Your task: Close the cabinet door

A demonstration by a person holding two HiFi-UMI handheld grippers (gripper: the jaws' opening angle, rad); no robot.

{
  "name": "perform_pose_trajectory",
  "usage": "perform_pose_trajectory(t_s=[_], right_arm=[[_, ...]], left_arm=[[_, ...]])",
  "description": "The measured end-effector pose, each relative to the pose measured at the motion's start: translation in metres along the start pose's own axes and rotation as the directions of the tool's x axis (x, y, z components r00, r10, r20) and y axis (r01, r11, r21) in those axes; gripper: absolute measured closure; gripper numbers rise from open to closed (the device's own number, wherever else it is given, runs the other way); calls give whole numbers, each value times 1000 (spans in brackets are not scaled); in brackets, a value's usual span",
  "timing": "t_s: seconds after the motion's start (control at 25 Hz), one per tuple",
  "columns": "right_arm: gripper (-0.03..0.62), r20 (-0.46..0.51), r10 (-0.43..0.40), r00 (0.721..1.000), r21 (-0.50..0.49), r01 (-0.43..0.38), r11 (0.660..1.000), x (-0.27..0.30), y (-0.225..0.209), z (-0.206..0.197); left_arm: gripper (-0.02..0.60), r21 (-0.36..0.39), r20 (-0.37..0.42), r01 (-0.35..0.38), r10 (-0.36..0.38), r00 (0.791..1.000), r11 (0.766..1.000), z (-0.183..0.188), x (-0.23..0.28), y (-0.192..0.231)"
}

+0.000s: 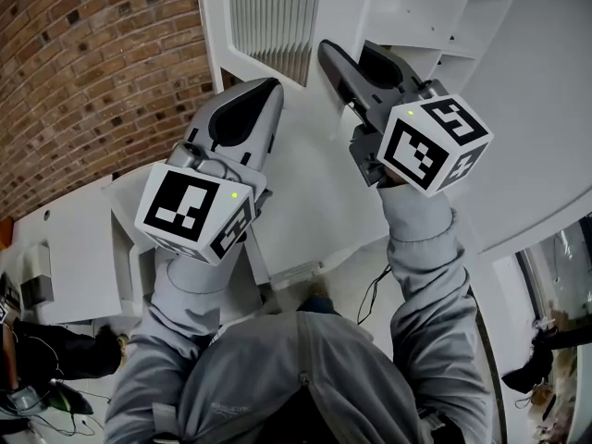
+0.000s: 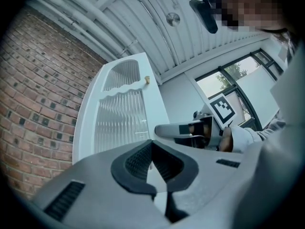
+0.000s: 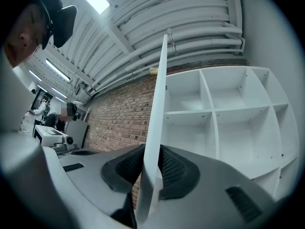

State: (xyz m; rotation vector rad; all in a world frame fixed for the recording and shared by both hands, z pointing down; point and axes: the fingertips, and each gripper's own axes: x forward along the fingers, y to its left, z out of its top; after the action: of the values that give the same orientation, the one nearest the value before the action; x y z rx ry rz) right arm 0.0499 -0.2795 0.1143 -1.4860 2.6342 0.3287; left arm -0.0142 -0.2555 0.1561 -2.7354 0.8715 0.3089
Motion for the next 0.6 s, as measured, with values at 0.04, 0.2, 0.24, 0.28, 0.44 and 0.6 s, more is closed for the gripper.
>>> perform_pose_trajectory(t_s=[0.04, 0.2, 0.24, 0.28, 0.44, 0.6], right_arm=[[503, -1, 7, 1000, -1, -7, 1000, 0, -2, 0], [503, 5, 29, 1000, 9, -29, 1000, -2, -14, -2], [503, 5, 31, 1000, 15, -31, 999, -3, -16, -3], [503, 3, 36, 999, 21, -36, 999, -3, -18, -3], [503, -1, 76, 997, 28, -76, 997, -1, -23, -4], [503, -4, 105, 994, 33, -105, 994, -3, -32, -6]], left_arm=[[577, 3, 2, -1, 1, 1000, 1000, 0, 3, 0], [577, 16, 15, -20, 20, 1000, 1000, -2, 17, -2], [577, 15, 18, -24, 24, 1000, 1000, -3, 20, -4], [577, 14, 23, -29, 29, 999, 999, -4, 23, -5], [577, 23, 41, -50, 49, 998, 998, -4, 37, -6], [577, 33, 55, -61, 59, 997, 998, -2, 50, -10]])
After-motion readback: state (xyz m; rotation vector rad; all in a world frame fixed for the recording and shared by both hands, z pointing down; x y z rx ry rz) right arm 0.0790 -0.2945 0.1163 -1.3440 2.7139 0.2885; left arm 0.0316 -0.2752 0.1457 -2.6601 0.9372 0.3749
